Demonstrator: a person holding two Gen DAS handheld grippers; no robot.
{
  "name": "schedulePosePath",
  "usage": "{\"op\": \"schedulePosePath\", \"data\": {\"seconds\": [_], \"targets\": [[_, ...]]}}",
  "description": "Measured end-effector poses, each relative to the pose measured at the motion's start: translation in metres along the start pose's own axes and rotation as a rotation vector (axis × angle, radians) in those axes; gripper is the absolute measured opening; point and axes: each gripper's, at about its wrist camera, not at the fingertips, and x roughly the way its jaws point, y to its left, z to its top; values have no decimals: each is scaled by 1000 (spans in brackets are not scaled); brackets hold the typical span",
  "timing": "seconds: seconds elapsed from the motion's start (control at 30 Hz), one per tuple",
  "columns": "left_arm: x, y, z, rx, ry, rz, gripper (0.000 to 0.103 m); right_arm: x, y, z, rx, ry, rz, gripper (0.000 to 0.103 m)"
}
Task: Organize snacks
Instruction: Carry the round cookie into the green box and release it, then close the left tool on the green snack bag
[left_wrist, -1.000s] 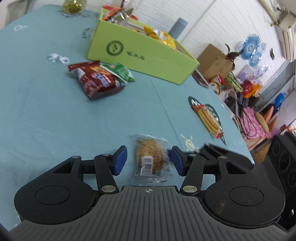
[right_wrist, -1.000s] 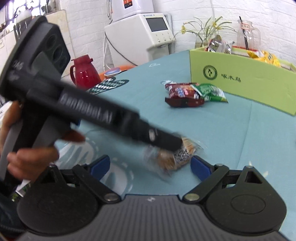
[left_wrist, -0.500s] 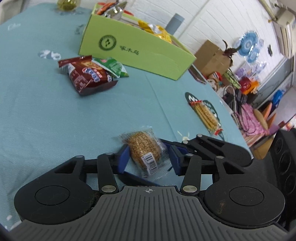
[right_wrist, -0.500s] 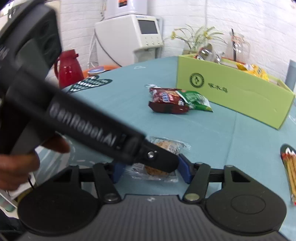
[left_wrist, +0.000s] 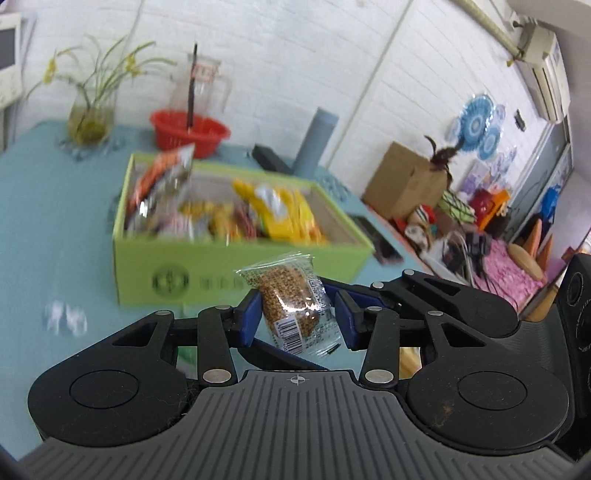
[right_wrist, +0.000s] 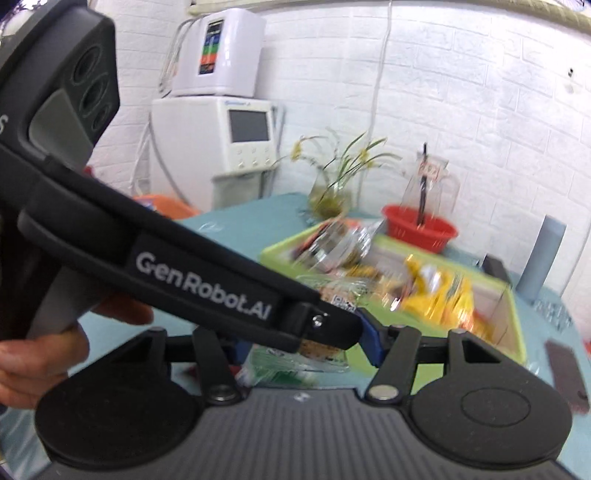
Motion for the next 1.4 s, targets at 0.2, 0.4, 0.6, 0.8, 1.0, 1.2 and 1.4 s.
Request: {"op": "schedulePosePath", "data": {"seconds": [0.2, 0.4, 0.6, 0.8, 1.0, 1.2, 1.4], "targets": [[56, 27, 55, 17, 0, 44, 23, 65, -50, 27, 48, 6, 16, 66], [99, 49, 63, 24, 55, 89, 28, 109, -68, 16, 92, 69, 46, 73], [87, 46, 61, 30, -1, 60, 57, 102, -71, 12, 113, 33, 24, 97], [30, 18, 61, 105, -116, 62, 70, 39, -53, 20, 64, -70, 1, 102], [-11, 22, 19, 90, -110, 86, 72, 8, -8, -14, 49, -5, 88, 102], [8, 44, -21, 42, 57, 87, 65, 26, 25, -51, 138, 135, 222, 102], [51, 54, -24, 73, 217, 95, 52, 56, 26, -56, 127, 205, 268, 102]]}}
